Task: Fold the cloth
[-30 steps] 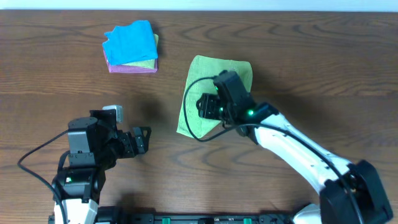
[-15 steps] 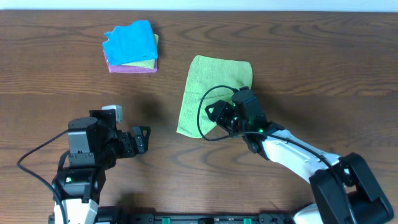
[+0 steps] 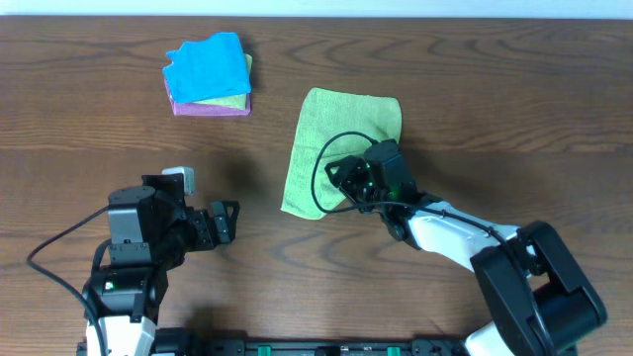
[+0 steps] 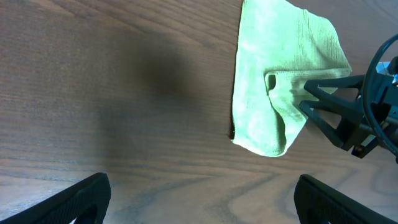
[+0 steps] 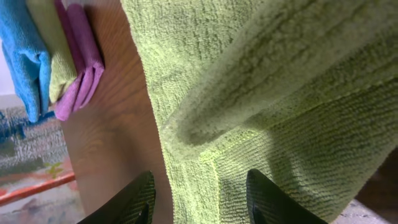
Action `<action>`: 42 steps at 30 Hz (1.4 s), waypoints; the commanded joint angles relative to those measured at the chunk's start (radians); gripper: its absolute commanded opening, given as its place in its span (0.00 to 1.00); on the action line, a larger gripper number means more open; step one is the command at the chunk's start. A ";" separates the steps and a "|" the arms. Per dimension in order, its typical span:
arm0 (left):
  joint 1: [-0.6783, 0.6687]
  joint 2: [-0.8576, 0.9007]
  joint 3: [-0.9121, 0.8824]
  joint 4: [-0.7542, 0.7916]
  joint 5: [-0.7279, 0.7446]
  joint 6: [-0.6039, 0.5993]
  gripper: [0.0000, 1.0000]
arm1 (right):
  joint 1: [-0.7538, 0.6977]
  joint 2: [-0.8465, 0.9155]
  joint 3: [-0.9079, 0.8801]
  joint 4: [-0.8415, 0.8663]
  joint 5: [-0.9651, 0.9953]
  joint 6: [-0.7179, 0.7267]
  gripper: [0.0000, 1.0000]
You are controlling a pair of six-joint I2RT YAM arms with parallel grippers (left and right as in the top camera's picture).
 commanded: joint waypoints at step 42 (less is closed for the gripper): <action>-0.004 0.000 0.027 0.001 -0.007 -0.011 0.96 | -0.014 0.132 0.036 0.119 0.097 0.027 0.31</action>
